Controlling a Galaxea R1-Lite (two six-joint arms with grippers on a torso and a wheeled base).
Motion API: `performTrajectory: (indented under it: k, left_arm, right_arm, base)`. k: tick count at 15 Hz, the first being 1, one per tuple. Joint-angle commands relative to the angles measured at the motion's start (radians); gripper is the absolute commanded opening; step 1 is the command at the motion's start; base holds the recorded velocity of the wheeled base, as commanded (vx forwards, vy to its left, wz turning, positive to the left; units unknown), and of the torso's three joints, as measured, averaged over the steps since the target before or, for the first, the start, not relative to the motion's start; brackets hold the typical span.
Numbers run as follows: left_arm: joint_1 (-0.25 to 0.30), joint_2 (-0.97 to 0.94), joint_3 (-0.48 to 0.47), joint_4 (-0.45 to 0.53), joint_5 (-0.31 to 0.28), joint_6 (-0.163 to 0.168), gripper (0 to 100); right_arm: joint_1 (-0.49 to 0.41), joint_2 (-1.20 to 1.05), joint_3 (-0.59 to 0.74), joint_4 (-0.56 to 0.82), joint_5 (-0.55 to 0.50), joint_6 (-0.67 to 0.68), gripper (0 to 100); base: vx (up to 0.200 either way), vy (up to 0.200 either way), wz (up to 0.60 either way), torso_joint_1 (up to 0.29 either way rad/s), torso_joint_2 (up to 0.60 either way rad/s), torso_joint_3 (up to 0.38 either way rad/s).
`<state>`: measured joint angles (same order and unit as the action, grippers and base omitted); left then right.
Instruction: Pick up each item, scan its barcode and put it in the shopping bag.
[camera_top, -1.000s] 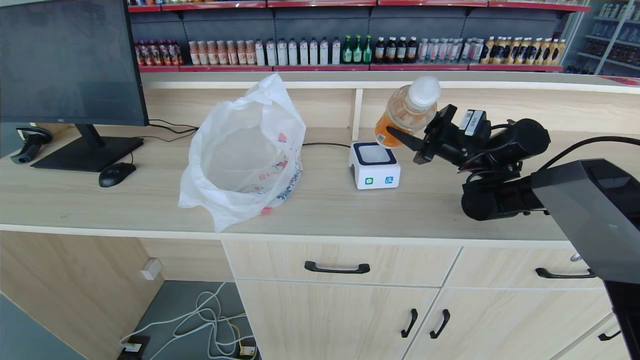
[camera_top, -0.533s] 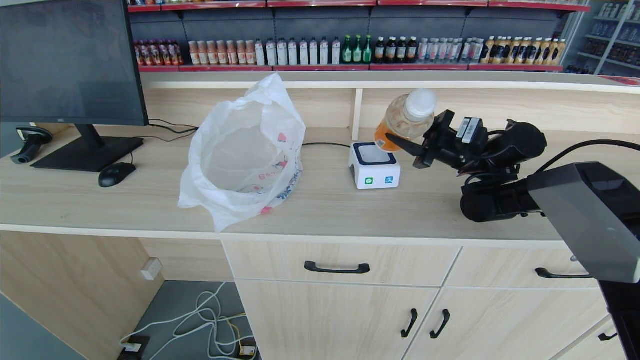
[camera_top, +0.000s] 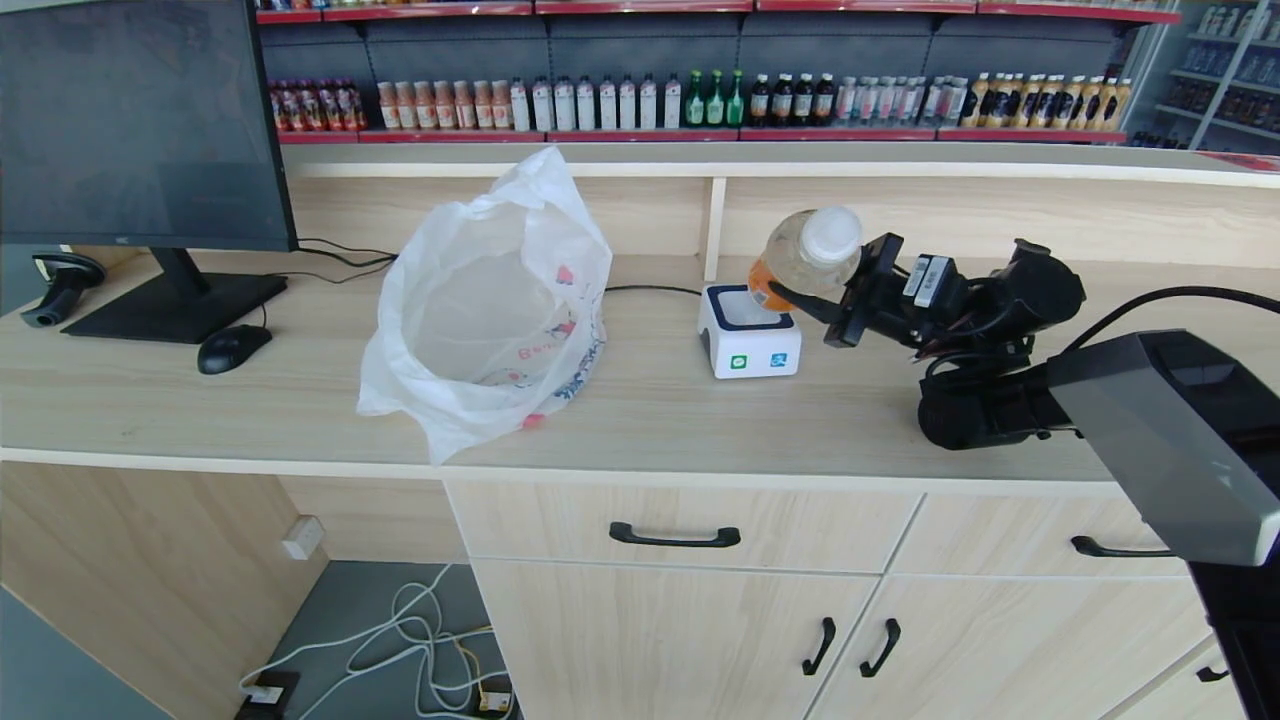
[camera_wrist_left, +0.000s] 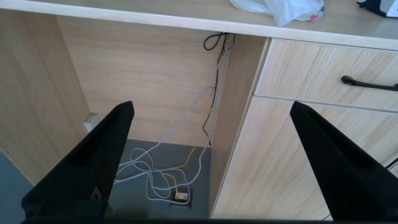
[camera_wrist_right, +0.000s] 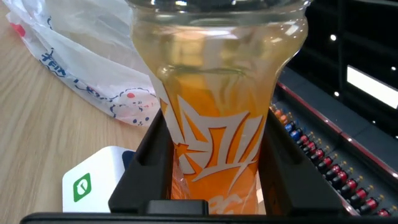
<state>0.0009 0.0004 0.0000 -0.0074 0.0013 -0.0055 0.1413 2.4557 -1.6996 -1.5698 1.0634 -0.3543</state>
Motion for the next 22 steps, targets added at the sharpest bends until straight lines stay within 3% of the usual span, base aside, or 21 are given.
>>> performTrajectory:
  k: [1, 16, 22]
  left_arm:
    - [0.001, 0.001, 0.000, 0.000, 0.000, -0.001, 100]
    - [0.001, 0.000, 0.000, 0.000, 0.000, -0.001, 100]
    - [0.001, 0.000, 0.000, 0.000, 0.000, -0.001, 100]
  right_arm:
    - [0.000, 0.008, 0.000, -0.001, 0.001, 0.000, 0]
    - [0.003, 0.011, -0.022, -0.001, -0.003, 0.014, 0]
    - [0.004, -0.015, -0.074, -0.001, -0.008, 0.086, 0]
  base:
    - [0.000, 0.000, 0.00, 0.000, 0.00, 0.000]
    - [0.000, 0.000, 0.00, 0.000, 0.00, 0.000]
    - [0.000, 0.000, 0.00, 0.000, 0.00, 0.000]
